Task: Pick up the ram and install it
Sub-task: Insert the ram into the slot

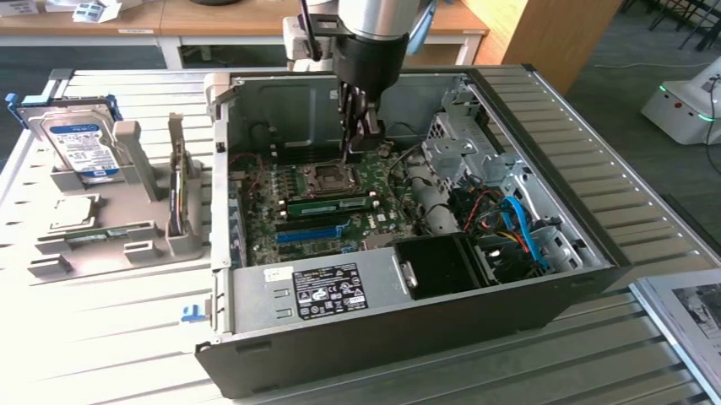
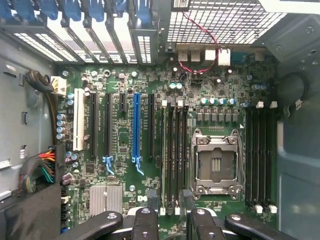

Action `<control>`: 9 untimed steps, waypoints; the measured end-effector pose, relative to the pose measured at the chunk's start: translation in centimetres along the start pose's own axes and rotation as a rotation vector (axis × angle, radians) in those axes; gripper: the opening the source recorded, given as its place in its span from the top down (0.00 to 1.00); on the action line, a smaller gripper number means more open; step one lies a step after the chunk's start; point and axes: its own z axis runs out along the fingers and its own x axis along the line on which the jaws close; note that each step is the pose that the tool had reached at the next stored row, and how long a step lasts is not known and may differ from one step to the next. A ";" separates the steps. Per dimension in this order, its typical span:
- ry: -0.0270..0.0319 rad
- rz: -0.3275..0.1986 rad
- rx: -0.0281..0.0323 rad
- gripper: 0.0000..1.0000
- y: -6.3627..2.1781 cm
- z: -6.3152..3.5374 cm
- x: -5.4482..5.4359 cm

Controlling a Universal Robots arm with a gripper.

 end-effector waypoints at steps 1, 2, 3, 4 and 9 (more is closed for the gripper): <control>0.0000 0.000 0.0000 0.69 0.00 -0.12 0.0; 0.0000 0.000 0.0000 0.69 0.01 -0.24 0.0; 0.0001 0.000 0.0000 0.69 0.01 -0.36 0.0; 0.0001 0.000 0.0000 0.69 0.02 -0.48 0.0; 0.0000 0.000 0.0000 0.69 0.04 -1.08 0.0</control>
